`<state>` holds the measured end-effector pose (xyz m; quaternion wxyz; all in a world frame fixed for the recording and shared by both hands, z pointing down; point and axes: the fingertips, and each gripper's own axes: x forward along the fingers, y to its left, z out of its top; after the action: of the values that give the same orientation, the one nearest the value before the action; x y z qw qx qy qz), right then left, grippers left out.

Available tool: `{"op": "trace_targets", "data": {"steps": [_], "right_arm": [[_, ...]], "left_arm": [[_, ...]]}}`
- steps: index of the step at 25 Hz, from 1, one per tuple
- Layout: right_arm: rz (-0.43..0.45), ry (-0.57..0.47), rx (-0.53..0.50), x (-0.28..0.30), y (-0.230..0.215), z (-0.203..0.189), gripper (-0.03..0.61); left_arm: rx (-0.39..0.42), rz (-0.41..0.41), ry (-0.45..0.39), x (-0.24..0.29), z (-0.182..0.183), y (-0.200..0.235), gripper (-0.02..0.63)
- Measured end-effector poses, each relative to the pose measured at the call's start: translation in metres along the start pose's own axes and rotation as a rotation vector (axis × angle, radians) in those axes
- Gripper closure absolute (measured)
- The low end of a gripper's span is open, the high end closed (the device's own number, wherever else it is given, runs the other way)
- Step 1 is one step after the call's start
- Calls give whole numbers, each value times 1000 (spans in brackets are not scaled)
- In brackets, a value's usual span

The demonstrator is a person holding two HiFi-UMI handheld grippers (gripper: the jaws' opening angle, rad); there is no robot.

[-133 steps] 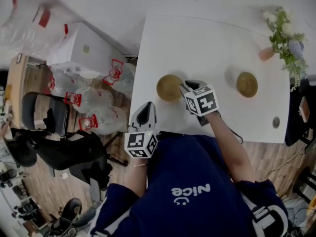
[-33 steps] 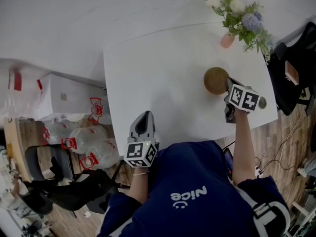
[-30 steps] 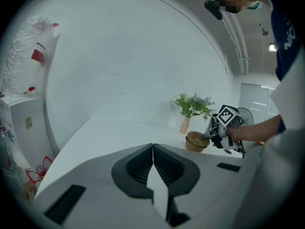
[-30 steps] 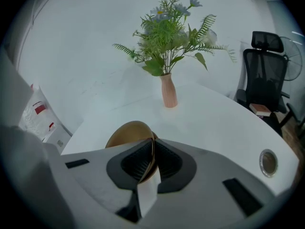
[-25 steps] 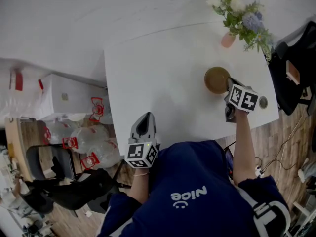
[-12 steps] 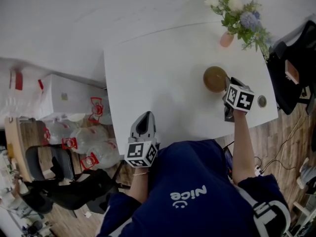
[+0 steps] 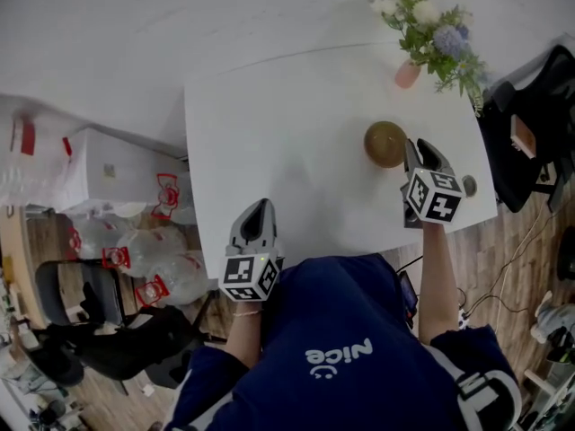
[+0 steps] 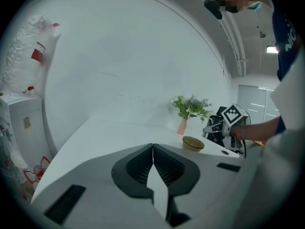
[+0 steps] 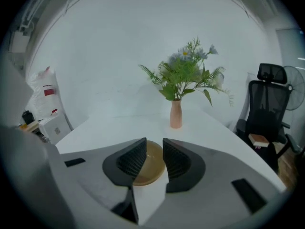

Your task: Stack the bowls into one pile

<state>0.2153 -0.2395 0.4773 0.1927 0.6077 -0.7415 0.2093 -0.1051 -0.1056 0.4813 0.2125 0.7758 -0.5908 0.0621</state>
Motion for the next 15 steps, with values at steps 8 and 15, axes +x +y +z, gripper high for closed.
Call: {"op": "trace_targets", "data": {"steps": [8,15], "right_arm": [[19,-188,-105,-39,23,5,471],[59,-205,-115,-57,49,-32,471]], "left_arm": [[51,20,-46,-6,11,5,595],[5,52,-52,-11,4,21,595]]}}
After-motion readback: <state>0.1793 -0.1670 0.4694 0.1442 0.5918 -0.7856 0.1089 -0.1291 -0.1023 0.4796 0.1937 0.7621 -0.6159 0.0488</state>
